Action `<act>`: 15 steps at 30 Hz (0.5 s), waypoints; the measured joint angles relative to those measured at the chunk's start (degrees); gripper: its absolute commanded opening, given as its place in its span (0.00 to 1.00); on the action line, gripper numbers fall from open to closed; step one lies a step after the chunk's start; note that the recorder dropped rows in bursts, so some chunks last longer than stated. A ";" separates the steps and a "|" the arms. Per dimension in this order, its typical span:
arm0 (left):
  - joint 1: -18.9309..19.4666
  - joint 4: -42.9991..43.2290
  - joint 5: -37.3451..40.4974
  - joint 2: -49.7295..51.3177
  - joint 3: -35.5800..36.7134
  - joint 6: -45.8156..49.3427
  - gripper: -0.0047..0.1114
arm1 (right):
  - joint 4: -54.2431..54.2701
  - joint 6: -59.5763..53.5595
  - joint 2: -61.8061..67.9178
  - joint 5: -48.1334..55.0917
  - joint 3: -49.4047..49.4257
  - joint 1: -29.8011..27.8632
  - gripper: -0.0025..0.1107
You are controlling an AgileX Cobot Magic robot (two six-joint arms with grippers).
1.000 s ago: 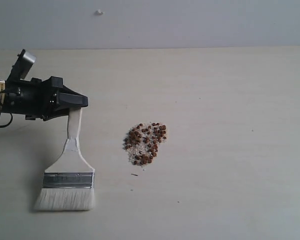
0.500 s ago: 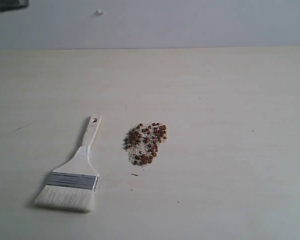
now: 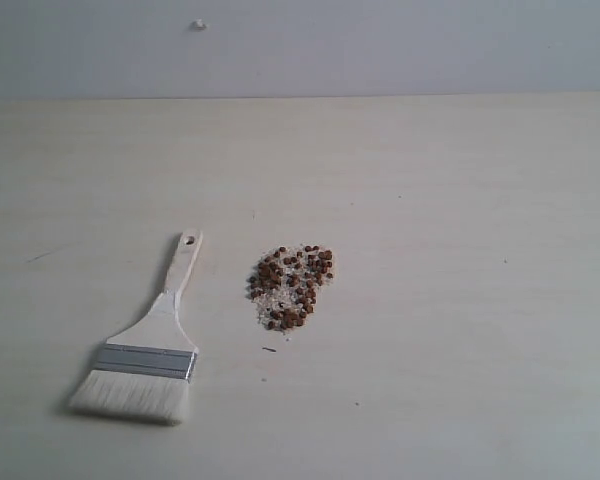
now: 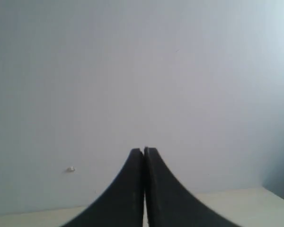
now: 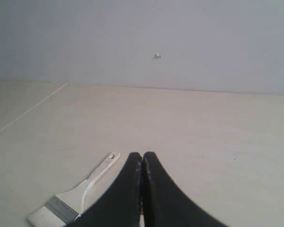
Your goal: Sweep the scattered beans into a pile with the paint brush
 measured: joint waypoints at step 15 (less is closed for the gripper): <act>0.00 0.00 12.35 -8.92 14.67 -0.76 0.04 | 0.00 0.00 0.00 0.00 0.00 0.00 0.02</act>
